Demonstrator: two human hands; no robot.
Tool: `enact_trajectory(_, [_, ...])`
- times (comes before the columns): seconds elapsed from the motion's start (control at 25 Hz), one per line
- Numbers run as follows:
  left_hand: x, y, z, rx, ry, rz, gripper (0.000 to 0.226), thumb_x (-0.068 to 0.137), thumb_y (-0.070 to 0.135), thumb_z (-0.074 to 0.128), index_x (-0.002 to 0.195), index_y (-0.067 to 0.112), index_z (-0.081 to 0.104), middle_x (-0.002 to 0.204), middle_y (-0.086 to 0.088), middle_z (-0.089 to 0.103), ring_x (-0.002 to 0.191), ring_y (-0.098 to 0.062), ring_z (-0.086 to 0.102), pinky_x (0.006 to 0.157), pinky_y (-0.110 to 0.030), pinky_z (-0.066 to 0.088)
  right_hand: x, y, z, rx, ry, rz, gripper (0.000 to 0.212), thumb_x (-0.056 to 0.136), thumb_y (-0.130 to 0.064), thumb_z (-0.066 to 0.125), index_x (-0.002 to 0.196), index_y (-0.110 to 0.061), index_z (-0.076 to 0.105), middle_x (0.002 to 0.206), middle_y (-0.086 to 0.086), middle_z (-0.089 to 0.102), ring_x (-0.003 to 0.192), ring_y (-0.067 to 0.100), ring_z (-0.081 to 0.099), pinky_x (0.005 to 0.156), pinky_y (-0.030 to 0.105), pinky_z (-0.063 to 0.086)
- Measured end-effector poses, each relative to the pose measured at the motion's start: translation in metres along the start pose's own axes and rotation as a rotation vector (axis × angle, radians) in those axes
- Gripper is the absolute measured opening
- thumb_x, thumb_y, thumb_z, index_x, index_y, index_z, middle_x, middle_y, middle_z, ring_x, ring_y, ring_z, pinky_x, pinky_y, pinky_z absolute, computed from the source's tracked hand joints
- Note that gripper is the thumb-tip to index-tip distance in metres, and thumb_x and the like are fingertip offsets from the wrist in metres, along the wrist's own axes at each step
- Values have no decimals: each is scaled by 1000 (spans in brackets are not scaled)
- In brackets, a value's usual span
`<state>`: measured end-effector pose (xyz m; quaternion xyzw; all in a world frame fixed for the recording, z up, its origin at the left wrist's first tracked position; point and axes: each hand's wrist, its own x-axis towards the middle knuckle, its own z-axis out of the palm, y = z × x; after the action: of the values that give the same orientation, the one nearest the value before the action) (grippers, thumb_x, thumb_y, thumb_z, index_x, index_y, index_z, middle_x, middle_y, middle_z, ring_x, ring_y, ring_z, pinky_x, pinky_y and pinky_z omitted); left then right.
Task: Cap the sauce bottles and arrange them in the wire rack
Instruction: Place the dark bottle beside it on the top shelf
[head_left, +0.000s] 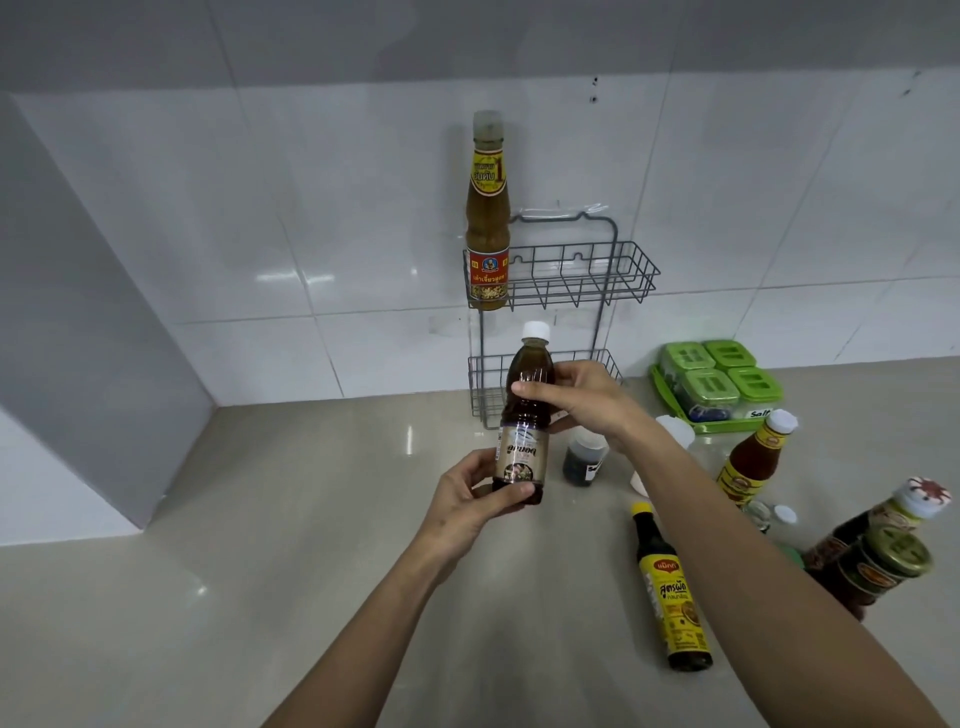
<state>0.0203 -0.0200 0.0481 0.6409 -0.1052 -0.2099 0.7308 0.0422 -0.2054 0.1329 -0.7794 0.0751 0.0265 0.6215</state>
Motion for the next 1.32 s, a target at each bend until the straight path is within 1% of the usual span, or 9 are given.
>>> enact_trajectory(0.12, [10,11,-1,-19,12,70,49,75,-4,78,120,-2,60,109,-16,68,85,-16,72,79,-28,58,6,-10,-4,28,4,-33,40,75,-26,81,109,-11,67,94,5,75,83,17,74,65,30,61])
enact_trajectory(0.24, [25,26,-5,-32,-8,125,59,68,10,80,122,0,61,114,-17,68,90,-18,71,83,-33,59,13,-22,-9,-18,-19,-39,42,75,-26,81,111,-11,67,100,6,75,90,19,74,74,35,62])
enact_trajectory(0.36, [43,44,-9,40,-34,188,68,63,20,85,125,5,61,118,-13,69,101,-20,69,93,-36,56,21,-41,-15,0,-5,-77,39,78,-20,79,113,-6,67,101,7,75,89,19,73,68,30,62])
enact_trajectory(0.48, [66,76,-13,168,-86,267,67,75,20,81,135,10,53,129,-8,64,119,-18,61,98,-27,50,27,-68,-22,68,58,-196,35,79,-10,76,112,-4,65,101,6,74,84,13,73,63,26,61])
enact_trajectory(0.64, [99,118,-21,668,112,404,71,93,46,57,153,27,25,161,1,25,148,-15,21,118,-37,25,46,-101,-36,90,330,-447,37,80,-9,76,115,-8,62,106,7,71,94,17,69,79,30,60])
enact_trajectory(0.8, [130,127,-33,1291,197,416,73,101,40,41,156,17,-1,166,-2,-5,152,-18,-9,124,-41,1,75,-110,-44,-179,621,-542,48,80,-29,76,122,-16,56,113,0,70,102,15,65,88,32,54])
enact_trajectory(0.96, [137,107,-34,1575,113,346,78,102,38,39,154,14,-14,164,-4,-17,151,-19,-17,123,-41,-3,97,-95,-44,-313,591,-534,55,82,-30,74,130,-15,50,122,7,68,112,22,64,92,36,55])
enact_trajectory(1.04, [139,101,-35,1599,138,363,79,102,38,39,153,15,-16,163,-3,-18,150,-19,-18,122,-40,-4,104,-87,-42,-340,568,-508,55,82,-29,74,130,-14,51,121,8,68,111,22,65,89,34,56])
enact_trajectory(1.32, [145,98,-42,1622,123,377,80,101,35,41,154,16,-16,164,-1,-19,150,-18,-18,121,-39,-5,125,-77,-41,-338,513,-399,56,81,-39,73,130,-20,53,124,5,68,114,22,63,94,47,53])
